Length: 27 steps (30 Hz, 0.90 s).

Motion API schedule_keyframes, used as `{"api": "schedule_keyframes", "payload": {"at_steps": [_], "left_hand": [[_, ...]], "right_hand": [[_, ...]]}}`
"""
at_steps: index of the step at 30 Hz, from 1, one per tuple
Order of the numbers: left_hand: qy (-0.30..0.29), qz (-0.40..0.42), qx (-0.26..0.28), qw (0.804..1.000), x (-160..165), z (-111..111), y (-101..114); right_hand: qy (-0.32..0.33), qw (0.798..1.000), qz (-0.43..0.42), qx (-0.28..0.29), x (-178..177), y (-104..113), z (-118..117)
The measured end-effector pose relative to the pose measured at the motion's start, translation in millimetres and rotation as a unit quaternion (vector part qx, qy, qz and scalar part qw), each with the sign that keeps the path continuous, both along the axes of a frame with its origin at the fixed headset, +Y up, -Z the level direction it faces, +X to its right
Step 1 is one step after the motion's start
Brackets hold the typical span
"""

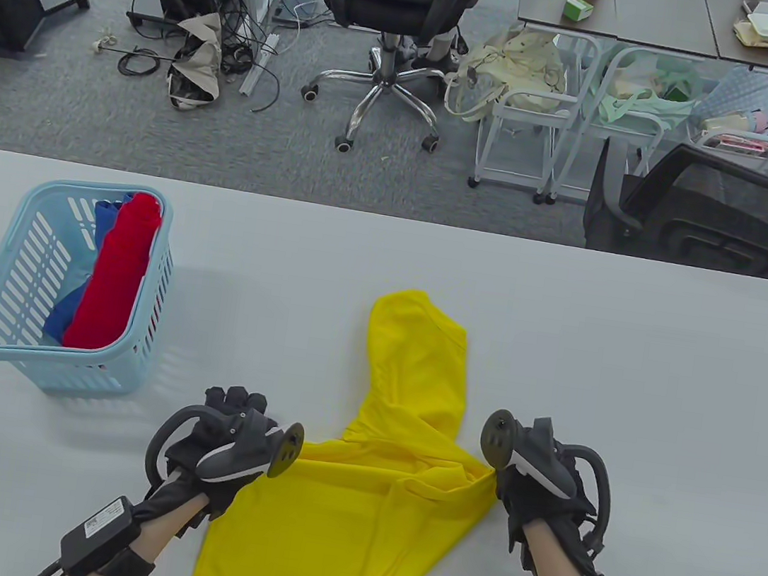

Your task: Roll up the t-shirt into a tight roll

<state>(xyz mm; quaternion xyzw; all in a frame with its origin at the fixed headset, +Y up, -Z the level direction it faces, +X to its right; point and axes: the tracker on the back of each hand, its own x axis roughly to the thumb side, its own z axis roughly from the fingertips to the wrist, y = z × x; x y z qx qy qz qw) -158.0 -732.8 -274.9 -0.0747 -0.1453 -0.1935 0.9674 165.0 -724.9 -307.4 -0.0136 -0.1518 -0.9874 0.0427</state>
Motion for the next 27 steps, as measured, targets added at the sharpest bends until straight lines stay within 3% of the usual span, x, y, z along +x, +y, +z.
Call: {"api": "schedule_keyframes", "payload": {"at_steps": [4,6,9,11,13,16,18,23,27], "left_hand": [[-0.081,0.063,-0.024,0.994,14,11,-5],[-0.121,0.1,-0.077,0.985,17,11,-11],[-0.085,0.164,-0.183,0.966,14,4,-29],[-0.061,0.109,-0.192,0.973,9,1,-34],[-0.071,0.079,-0.151,0.983,8,1,-30],[-0.056,0.023,-0.095,0.994,3,2,-19],[-0.035,0.038,-0.082,0.995,-6,-3,-17],[0.073,0.032,-0.055,0.995,-32,-16,-11],[0.144,-0.002,-0.052,0.988,-45,-19,2]], "right_hand": [[0.095,0.994,-0.059,0.012,-57,21,-7],[0.153,0.986,-0.069,-0.009,-92,17,-10],[0.187,0.981,-0.021,-0.037,-130,-2,-20],[0.189,0.98,0.047,-0.042,-145,-17,-30],[0.175,0.982,0.072,-0.017,-147,-19,-40],[0.143,0.989,0.032,-0.001,-130,-2,-50],[0.105,0.994,0.002,0.018,-109,12,-55],[-0.063,0.991,-0.09,0.083,-25,40,-57],[-0.156,0.983,-0.067,0.073,29,24,-45]]}}
